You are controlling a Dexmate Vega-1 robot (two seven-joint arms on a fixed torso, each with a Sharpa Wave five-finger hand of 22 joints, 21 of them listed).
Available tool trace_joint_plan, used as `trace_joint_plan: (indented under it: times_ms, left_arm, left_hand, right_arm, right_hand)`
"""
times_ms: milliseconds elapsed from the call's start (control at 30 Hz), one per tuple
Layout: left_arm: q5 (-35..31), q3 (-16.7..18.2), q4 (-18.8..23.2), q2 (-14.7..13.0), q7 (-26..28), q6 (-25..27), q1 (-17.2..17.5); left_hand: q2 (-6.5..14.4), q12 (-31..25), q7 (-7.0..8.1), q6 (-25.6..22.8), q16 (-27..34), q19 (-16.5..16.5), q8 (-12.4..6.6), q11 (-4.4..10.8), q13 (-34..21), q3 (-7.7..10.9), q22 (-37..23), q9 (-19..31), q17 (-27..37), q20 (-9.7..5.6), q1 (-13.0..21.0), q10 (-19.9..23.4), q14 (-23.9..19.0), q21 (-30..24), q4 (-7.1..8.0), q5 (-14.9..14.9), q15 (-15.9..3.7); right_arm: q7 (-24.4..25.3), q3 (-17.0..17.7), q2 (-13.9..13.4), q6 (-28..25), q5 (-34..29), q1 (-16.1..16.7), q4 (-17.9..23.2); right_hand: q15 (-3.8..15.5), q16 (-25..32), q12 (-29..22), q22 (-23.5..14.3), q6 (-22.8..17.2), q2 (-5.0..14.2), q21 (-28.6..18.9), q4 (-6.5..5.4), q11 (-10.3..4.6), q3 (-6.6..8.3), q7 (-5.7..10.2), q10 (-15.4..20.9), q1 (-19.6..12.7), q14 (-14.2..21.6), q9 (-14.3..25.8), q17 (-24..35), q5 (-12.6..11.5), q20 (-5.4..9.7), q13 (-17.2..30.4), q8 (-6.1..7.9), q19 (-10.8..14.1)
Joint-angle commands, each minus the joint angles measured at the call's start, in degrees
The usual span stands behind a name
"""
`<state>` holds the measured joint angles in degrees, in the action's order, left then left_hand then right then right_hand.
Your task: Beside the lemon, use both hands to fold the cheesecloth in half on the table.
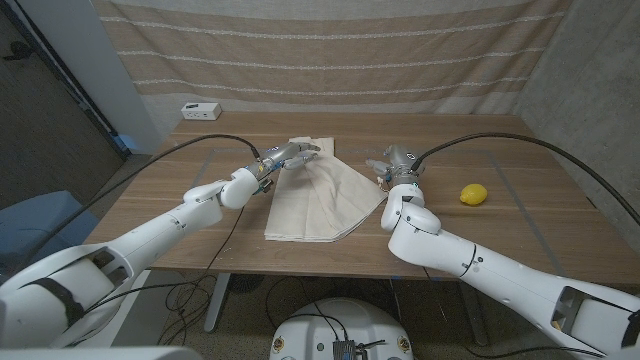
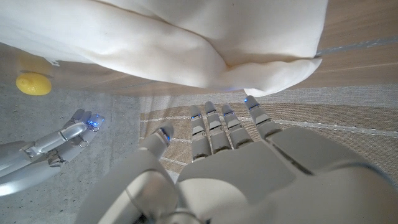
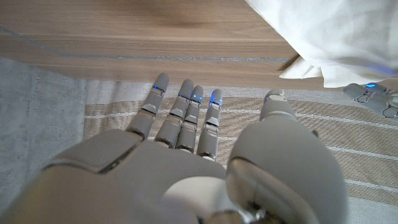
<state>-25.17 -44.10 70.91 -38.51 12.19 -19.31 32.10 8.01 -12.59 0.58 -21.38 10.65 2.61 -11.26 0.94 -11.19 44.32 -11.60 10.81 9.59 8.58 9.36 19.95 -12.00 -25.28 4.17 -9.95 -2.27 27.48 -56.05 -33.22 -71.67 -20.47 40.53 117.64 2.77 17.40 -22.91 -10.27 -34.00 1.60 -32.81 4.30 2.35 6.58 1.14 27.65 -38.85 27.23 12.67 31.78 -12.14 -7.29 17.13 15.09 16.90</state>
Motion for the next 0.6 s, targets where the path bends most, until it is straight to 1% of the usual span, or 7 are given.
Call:
trace_joint_plan:
  times_ms: [33, 133, 200, 367, 433, 533, 600]
  left_arm:
    - [-0.25, 0.11, 1.05, -0.37, -0.60, 0.58, 0.49]
    - [-0.34, 0.06, 1.07, -0.36, -0.74, 0.56, 0.45]
    - [-0.38, 0.05, 1.16, -0.40, -0.85, 0.58, 0.45]
    - [-0.55, 0.17, 1.57, -0.50, -0.89, 0.93, 0.53]
    - [-0.51, 0.18, 1.64, -0.50, -1.08, 0.97, 0.51]
    - [-0.68, 0.15, 1.70, -0.48, -1.03, 1.01, 0.49]
    - [-0.59, 0.18, 1.79, -0.48, -1.18, 1.10, 0.53]
  left_hand:
    - [1.52, -0.68, -0.21, -1.18, 0.54, 0.20, -0.42, -0.19, -0.14, 0.23, -0.18, 0.10, 0.22, 0.72, -0.51, 1.33, -1.55, -0.29, 0.68, -0.09, -0.01]
    - [1.44, -0.82, -0.56, -1.54, 0.67, 0.51, -0.46, 0.06, -0.15, 0.27, -0.18, 0.10, 0.25, 1.10, -0.68, 1.84, -2.26, -0.43, 0.92, -0.07, 0.17]
    - [1.42, -0.86, -0.63, -1.67, 0.68, 0.72, -0.47, 0.01, -0.16, 0.30, -0.18, 0.10, 0.24, 1.09, -0.73, 2.01, -2.47, -0.52, 0.99, -0.07, 0.00]
    - [1.40, -0.84, -0.65, -1.54, 0.62, 0.76, -0.36, 0.00, -0.16, 0.36, -0.17, 0.10, 0.24, 1.19, -0.80, 2.10, -2.62, -0.53, 1.09, -0.07, 0.03]
    - [1.39, -0.82, -0.67, -1.61, 0.60, 0.81, -0.37, 0.00, -0.16, 0.38, -0.17, 0.10, 0.23, 1.15, -0.81, 2.07, -2.67, -0.56, 1.12, -0.07, 0.01]
    - [1.39, -0.80, -0.65, -1.57, 0.52, 0.75, -0.32, -0.06, -0.17, 0.42, -0.17, 0.10, 0.23, 1.07, -0.85, 2.09, -2.61, -0.54, 1.18, -0.07, -0.05]
    - [1.38, -0.74, -0.70, -1.27, 0.45, 0.75, -0.17, -0.09, -0.17, 0.46, -0.16, 0.10, 0.22, 1.06, -0.87, 2.02, -2.58, -0.54, 1.21, -0.07, -0.05]
  right_arm:
    - [1.48, -3.55, -1.08, -6.69, 0.08, 0.72, 2.48]
    - [1.97, -5.09, -0.88, -8.31, 0.18, 0.08, 1.83]
    - [1.60, -5.75, -0.76, -8.31, -1.12, 0.19, 1.22]
    - [-2.42, -5.24, 0.46, -8.31, -6.41, 1.75, -0.27]
    - [-3.89, -5.31, 0.83, -8.31, -8.70, 2.19, -0.82]
    - [-6.08, -5.13, 1.61, -8.31, -11.94, 2.92, -1.69]
    - [-7.58, -5.06, 2.08, -8.31, -13.82, 3.35, -2.20]
  right_hand:
    - [1.73, 0.20, -0.30, -0.22, -0.80, -0.12, 0.28, 0.46, -0.19, 0.12, -0.21, 0.20, -0.90, 0.20, 0.24, 0.15, -0.39, 0.01, 0.25, 0.53, 0.45]
    - [1.74, 0.25, -0.34, -0.23, -1.30, -0.09, 0.36, 0.37, -0.29, 0.01, -0.29, 0.08, -0.66, 0.16, 0.35, 0.32, -0.47, -0.02, 0.36, 0.82, 0.47]
    - [1.72, 0.25, -0.42, -0.23, -1.38, -0.15, 0.41, 0.47, -0.20, -0.01, -0.45, 0.13, -0.75, 0.11, 0.42, 0.40, -0.55, 0.02, 0.43, 0.92, 0.50]
    - [1.81, 0.13, -0.59, -0.23, -1.78, -0.33, 0.52, 0.77, -0.39, 0.03, -0.65, 0.19, -1.09, 0.28, 0.58, 0.32, -0.81, 0.00, 0.59, 1.22, 0.58]
    - [1.85, 0.06, -0.67, -0.23, -1.78, -0.40, 0.55, 0.94, -0.15, 0.08, -0.68, 0.26, -1.31, 0.34, 0.65, 0.27, -0.94, -0.01, 0.66, 1.29, 0.66]
    - [1.79, 0.00, -0.73, -0.23, -1.99, -0.46, 0.59, 1.13, -0.22, 0.14, -0.64, 0.27, -1.58, 0.42, 0.71, 0.22, -1.09, -0.04, 0.73, 1.43, 0.73]
    - [1.81, -0.10, -0.85, -0.23, -2.05, -0.39, 0.66, 1.54, -0.29, 0.40, -0.73, 0.32, -2.29, 0.49, 0.82, 0.17, -1.38, -0.04, 0.84, 1.56, 0.82]
